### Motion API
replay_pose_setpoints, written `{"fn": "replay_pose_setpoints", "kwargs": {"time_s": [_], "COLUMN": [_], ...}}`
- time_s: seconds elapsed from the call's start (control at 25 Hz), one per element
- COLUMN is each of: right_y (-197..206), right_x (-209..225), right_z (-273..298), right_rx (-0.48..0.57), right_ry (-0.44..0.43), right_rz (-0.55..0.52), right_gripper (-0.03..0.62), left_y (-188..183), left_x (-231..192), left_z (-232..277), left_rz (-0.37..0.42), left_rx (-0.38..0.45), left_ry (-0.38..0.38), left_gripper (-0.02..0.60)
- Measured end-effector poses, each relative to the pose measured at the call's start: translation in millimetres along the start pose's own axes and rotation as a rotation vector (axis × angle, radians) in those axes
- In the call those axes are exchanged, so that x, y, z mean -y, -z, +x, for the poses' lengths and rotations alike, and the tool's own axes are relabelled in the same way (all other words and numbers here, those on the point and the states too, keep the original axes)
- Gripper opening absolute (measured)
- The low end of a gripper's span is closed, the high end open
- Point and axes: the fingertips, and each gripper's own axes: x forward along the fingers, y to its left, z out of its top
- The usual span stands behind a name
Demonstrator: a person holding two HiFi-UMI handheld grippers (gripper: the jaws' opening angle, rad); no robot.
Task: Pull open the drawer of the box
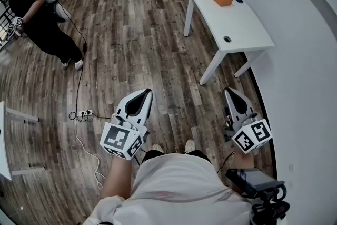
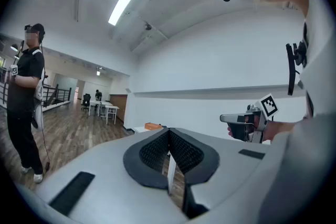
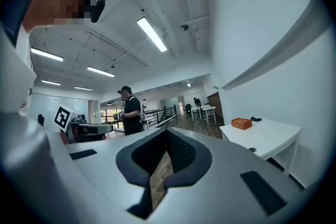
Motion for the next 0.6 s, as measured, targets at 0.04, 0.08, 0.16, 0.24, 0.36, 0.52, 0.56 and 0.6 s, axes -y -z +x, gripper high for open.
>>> {"fn": "replay_pose_setpoints", "kwargs": {"time_s": [0.04, 0.08, 0.16, 0.24, 0.36, 0.52, 0.56, 0.6], "right_y": [0.6, 1.3, 2.9, 6.9, 15.7, 24.8, 25.8, 26.6], "right_x": [-1.5, -3.3, -8.8, -15.5, -22.2, -18.3, -16.1, -13.5], "right_z": [4.7, 9.1, 15.3, 16.8, 19.3, 25.7, 27.7, 30.3], "right_rx": [-0.001, -0.001, 0.004, 0.011, 0.004, -0.027, -0.028, -0.027], "right_ry": [-0.002, -0.003, -0.001, 0.015, 0.046, 0.081, 0.09, 0.099], "right_rz": [0.0, 0.001, 0.0, -0.002, 0.006, 0.01, 0.012, 0.014], "right_gripper": [-0.002, -0.002, -0.002, -0.002, -0.002, -0.002, -0.002, -0.002], "left_y": [1.6, 3.3, 7.8, 14.3, 21.3, 27.3, 29.3, 30.9], "left_x": [-4.4, -8.5, -15.3, -19.9, -28.3, -37.1, -39.2, -41.4], "left_z": [-0.8, -1.9, -5.0, -7.7, -5.2, 6.1, 10.0, 14.8], "left_rz": [-0.004, -0.007, -0.013, -0.014, -0.015, -0.03, -0.029, -0.025], "left_rx": [0.0, 0.0, -0.003, -0.01, -0.018, -0.03, -0.035, -0.04], "left_ry": [-0.002, -0.003, 0.003, 0.021, 0.052, 0.081, 0.089, 0.096], "left_gripper": [0.011, 0.011, 0.011, 0.011, 0.011, 0.011, 0.011, 0.011]}}
